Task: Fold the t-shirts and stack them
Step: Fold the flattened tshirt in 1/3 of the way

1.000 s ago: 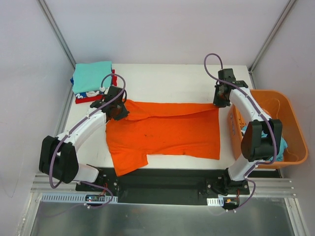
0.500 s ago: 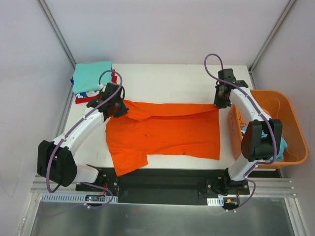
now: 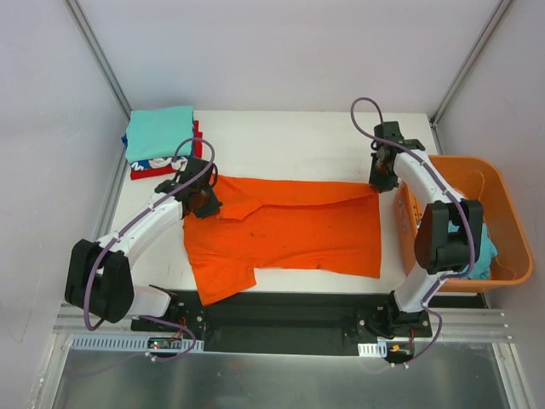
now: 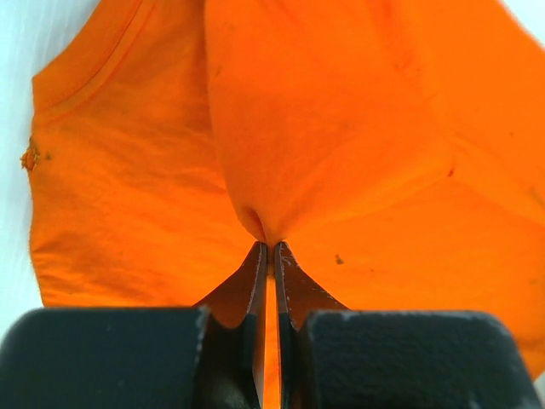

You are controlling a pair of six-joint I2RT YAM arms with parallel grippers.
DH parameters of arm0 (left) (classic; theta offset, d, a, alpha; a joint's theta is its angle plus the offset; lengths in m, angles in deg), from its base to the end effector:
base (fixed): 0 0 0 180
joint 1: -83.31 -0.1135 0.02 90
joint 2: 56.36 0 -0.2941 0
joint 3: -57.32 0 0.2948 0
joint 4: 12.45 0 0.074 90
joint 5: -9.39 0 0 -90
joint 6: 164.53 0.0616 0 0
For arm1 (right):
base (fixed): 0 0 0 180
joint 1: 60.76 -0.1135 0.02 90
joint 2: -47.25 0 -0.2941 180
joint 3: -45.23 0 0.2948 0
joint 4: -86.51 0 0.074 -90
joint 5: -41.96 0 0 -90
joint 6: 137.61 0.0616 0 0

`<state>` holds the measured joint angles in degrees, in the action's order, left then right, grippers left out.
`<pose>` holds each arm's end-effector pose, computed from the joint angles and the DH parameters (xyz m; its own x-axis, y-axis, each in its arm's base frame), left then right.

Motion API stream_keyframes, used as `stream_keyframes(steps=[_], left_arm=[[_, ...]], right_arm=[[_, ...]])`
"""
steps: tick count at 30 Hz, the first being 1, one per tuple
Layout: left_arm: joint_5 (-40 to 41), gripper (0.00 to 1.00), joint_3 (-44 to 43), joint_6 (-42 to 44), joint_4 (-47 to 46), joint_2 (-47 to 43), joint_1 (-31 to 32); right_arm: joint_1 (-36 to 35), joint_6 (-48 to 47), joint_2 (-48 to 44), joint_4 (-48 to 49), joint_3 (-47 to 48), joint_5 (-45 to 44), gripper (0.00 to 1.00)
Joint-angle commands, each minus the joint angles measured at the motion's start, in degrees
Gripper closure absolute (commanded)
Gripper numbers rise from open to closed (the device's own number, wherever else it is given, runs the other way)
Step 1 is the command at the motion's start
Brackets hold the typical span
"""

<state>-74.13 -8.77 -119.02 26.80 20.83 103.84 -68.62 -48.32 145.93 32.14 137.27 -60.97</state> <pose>0.3118 -0.1093 0.2394 -0.7113 -0.4772 -0.5161 -0.3048 0.8710 -0.3852 0.4201 0.0441 0.2529 -0.8661 -0.1318 -0.4822 -0.0366 0.9788 -0.2017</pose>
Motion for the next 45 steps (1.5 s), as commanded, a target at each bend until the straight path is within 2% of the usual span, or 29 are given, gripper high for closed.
stream_keyframes(steps=[1, 2, 3, 4, 5, 6, 8, 9, 13, 16, 21, 26, 30, 40, 45], left_arm=[[1.0, 0.97, 2.5, -1.3, 1.1, -0.5, -0.3], [0.8, 0.82, 3.0, -1.3, 1.2, -0.7, -0.3], [0.6, 0.76, 4.1, -1.4, 1.4, -0.9, -0.3], [-0.1, 0.67, 4.5, -1.6, 1.5, -1.2, -0.3], [-0.5, 0.42, 4.9, -1.5, 1.6, -1.9, -0.3], [-0.8, 0.31, 5.5, -1.5, 1.8, -2.5, -0.3], [-0.9, 0.07, 5.5, -1.1, 2.1, -4.3, -0.3], [-1.0, 0.02, 5.0, -1.0, 2.4, -5.0, -0.3], [-1.3, 0.01, 1.0, 1.5, 2.2, -6.2, -0.2], [-1.9, 0.01, -4.7, 2.9, 2.0, -2.4, -0.2], [-5.3, 0.01, -15.8, 6.4, 1.9, 12.3, -0.3], [-9.8, 0.01, -22.6, 7.5, 1.8, 26.2, -2.6], [-10.1, 0.01, -26.8, 7.7, 1.9, 32.8, -4.6], [-16.3, 0.01, -39.6, 7.4, 1.8, 49.8, -9.4], [-18.9, 0.01, -45.0, 8.3, 1.8, 51.6, -10.2]], right_arm=[[-0.1, -0.1, 2.2, -2.5, -0.7, -1.7, 0.68], [-0.2, -0.1, 2.4, -2.6, -1.0, -1.2, 0.66], [-0.3, 0.0, 2.4, -2.7, -1.2, -1.0, 0.61], [-0.6, -0.1, 1.9, -2.8, -1.5, -1.2, 0.47], [-1.0, -0.2, 1.5, -2.7, -1.6, -1.2, 0.39], [-1.4, -0.5, 0.7, -2.7, -1.6, -1.3, 0.27], [-2.2, -1.1, -0.4, -2.7, -1.1, -0.7, 0.12], [-2.7, -1.5, -1.5, -2.6, -0.9, -0.4, 0.03], [-5.1, -2.9, -2.9, -1.8, 0.4, 3.7, 0.03], [-6.2, -2.8, -2.1, -0.3, 1.3, 7.5, 0.03], [-6.6, -1.8, 3.4, 1.2, 2.9, 9.5, 0.03], [-6.3, -1.7, 10.2, 1.8, 6.1, 9.6, 0.03], [-4.6, -1.2, 17.8, 1.2, 9.8, 10.4, 0.03], [-1.1, -1.8, 28.9, -0.7, 22.4, 14.4, 0.03], [-0.1, -1.8, 33.1, -2.2, 29.0, 15.5, 0.03]])
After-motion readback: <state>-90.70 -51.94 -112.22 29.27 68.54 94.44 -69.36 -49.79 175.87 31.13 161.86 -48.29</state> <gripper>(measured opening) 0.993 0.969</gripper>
